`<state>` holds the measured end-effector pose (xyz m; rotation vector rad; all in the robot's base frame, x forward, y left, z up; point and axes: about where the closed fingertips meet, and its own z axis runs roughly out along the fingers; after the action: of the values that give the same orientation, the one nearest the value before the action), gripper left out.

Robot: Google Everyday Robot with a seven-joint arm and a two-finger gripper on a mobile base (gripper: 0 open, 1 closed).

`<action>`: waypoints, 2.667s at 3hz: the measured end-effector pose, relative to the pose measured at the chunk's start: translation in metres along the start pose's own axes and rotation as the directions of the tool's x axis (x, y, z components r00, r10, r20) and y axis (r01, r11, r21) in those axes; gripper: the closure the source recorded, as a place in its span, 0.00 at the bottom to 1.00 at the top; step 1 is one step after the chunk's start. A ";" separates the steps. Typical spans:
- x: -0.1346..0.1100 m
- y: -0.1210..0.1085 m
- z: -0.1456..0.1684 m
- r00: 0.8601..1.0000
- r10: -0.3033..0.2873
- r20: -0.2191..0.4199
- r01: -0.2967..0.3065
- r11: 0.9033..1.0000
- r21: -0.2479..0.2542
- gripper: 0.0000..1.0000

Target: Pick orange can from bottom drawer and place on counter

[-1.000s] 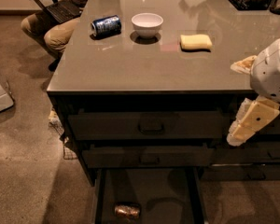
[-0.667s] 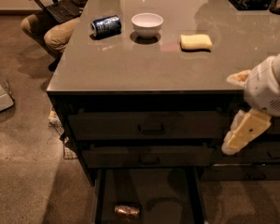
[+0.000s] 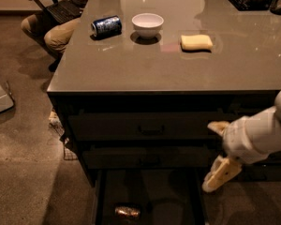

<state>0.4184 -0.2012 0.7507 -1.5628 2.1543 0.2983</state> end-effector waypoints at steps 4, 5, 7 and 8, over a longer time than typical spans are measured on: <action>0.027 0.025 0.103 0.997 0.063 0.042 -0.056 0.988 -0.147 0.00; 0.056 0.040 0.186 0.991 0.115 0.068 -0.097 0.968 -0.230 0.00; 0.069 0.055 0.233 0.985 0.149 0.087 -0.119 0.951 -0.286 0.00; 0.075 0.056 0.275 0.983 0.165 0.081 -0.138 0.955 -0.263 0.00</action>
Offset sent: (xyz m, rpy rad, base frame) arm -0.0070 0.0158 -0.0407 0.0719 0.0514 0.0187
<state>0.4122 -0.1272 0.4702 -1.4793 2.2284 0.7185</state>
